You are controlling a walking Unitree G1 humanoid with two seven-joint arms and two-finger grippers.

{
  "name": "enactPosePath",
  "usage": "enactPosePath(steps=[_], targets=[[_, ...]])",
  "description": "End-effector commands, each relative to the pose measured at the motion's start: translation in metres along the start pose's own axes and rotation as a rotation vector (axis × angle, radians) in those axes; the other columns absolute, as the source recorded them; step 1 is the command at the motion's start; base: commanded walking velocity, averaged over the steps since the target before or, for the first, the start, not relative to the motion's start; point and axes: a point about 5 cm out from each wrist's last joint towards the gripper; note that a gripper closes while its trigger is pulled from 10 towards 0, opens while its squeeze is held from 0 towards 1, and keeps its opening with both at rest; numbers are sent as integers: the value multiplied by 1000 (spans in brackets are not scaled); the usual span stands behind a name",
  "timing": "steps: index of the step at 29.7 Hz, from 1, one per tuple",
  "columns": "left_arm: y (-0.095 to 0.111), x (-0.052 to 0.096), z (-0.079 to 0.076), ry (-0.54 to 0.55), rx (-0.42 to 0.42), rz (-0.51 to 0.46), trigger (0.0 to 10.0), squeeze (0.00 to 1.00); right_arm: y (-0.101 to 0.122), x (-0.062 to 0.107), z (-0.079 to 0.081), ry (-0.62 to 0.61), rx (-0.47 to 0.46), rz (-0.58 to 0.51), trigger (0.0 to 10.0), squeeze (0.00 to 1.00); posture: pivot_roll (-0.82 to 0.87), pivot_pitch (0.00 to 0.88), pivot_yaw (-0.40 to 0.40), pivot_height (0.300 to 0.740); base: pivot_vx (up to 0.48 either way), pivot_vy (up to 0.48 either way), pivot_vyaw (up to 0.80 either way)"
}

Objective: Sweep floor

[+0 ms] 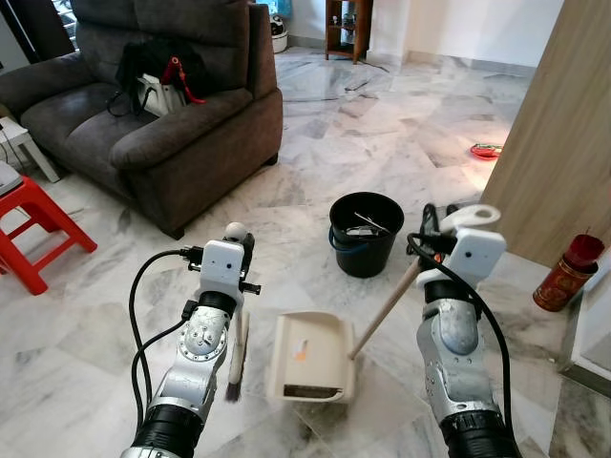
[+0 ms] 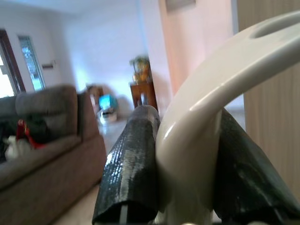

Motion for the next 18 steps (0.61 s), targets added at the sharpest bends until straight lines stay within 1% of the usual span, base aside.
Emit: enactPosePath(steps=[1,8,12,18], targets=[[11,-2,0,-7,-28,-60,10000,0,25,-10,-2,-27,-25,-124,10000,0,-57,0,58,740,0,0,0],[11,-2,1,-5,-26,-63,10000,0,23,-8,3,-2,-27,-119,10000,0,-50,0,55,740,0,0,0],[12,-2,1,-4,-27,-67,10000,0,22,-7,8,13,-31,-108,10000,0,-48,0,52,740,276,0,0],[12,-2,1,-4,-27,-66,10000,0,23,-8,8,12,-37,-109,10000,0,-49,0,52,740,328,0,0]])
Point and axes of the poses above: a point about 5 cm out from each wrist's last joint towards the gripper, its own x axis pointing back from the gripper into the wrist, its own y axis along the axis of the wrist's last joint, z = x × y, and after that the axes turned 9 degrees about x, right-handed
